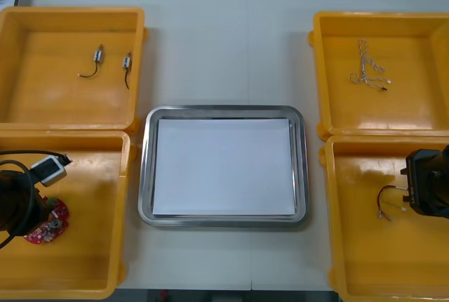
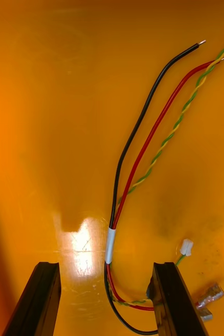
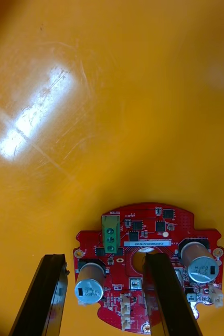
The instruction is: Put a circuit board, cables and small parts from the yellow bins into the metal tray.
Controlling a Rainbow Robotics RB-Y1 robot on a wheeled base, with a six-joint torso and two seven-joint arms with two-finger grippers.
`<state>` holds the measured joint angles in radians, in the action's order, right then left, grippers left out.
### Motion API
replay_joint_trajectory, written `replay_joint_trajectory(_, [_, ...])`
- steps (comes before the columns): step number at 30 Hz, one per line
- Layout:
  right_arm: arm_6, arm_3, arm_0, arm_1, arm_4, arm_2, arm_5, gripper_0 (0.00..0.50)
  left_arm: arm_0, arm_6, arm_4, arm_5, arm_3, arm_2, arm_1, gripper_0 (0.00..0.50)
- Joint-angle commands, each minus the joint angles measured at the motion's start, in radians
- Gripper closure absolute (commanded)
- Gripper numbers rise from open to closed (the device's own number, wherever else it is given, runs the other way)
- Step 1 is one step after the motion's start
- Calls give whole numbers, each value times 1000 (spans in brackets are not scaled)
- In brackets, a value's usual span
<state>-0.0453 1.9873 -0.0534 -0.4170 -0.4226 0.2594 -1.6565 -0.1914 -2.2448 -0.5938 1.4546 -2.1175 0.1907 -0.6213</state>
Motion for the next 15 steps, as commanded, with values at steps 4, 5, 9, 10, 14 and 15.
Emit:
replay_joint_trajectory(4, [-18, -13, 18, 18, -13, 21, 17, 0, 60, -62, 16, -10, 53, -37, -38, 75])
replay_joint_trajectory(5, [-18, -13, 18, 18, -13, 21, 18, 0, 63, -64, 17, -11, 57, -37, -38, 74])
replay_joint_trajectory(9, [-13, -24, 18, 21, -18, 17, 29, 0, 72, -64, 26, -23, 71, -51, -38, 76])
replay_joint_trajectory(10, [-11, -31, 18, 21, -19, 15, 35, 0, 75, -64, 25, -23, 73, -51, -37, 76])
replay_joint_trajectory(14, [-11, -48, 18, 20, -19, 7, 61, 0, 79, -62, 34, -23, 74, -57, -31, 83])
replay_joint_trajectory(15, [-11, -50, 18, 21, -19, 7, 63, 0, 81, -62, 37, -23, 74, -59, -31, 88])
